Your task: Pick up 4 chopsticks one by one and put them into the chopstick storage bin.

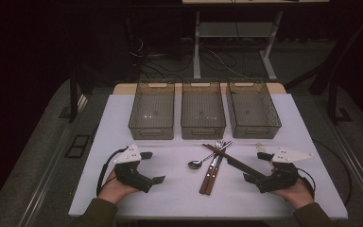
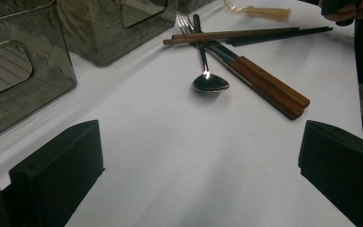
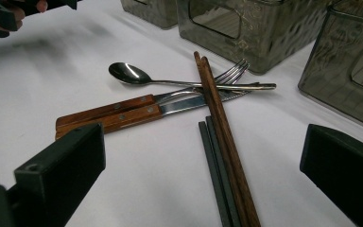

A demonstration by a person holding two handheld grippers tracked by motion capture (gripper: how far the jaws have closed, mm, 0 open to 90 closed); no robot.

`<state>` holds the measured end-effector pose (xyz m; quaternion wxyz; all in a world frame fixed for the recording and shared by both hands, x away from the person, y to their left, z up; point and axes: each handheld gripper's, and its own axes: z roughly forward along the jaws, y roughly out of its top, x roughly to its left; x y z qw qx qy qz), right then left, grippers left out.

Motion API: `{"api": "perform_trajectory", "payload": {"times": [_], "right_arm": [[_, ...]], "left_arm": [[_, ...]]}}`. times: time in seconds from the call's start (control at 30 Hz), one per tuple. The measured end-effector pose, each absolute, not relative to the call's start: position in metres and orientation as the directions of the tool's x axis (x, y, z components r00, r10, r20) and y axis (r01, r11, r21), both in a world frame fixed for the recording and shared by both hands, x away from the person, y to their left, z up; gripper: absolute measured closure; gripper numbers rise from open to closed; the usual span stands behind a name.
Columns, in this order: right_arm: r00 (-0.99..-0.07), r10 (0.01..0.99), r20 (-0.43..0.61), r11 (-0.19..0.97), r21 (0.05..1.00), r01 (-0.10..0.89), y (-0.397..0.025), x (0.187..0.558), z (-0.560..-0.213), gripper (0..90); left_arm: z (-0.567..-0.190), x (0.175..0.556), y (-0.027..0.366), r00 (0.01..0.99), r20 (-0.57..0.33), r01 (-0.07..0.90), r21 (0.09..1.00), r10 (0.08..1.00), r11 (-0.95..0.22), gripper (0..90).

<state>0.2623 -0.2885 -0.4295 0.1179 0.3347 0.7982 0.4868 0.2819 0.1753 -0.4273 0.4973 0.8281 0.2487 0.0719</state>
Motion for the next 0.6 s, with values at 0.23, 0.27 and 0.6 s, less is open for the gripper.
{"api": "perform_trajectory", "payload": {"times": [0.23, 0.27, 0.6], "right_arm": [[-0.750, 0.647, 0.140, 0.295, 0.861, 0.415, -0.2899, 0.2622, -0.4276, 0.6], [-0.750, 0.647, 0.139, 0.295, 0.861, 0.415, -0.2900, 0.2622, -0.4271, 0.6], [-0.743, 0.657, 0.124, 0.315, 0.851, 0.421, -0.2911, 0.2614, -0.4202, 0.6]], "left_arm": [[-0.4285, 0.2794, 0.1755, 0.850, -0.160, 0.378, 0.849, 0.502, -0.369, 0.0], [-0.4287, 0.2791, 0.1757, 0.849, -0.163, 0.381, 0.848, 0.503, -0.369, 0.0], [-0.4278, 0.2764, 0.1765, 0.862, -0.131, 0.355, 0.846, 0.491, -0.398, 0.0]]}}
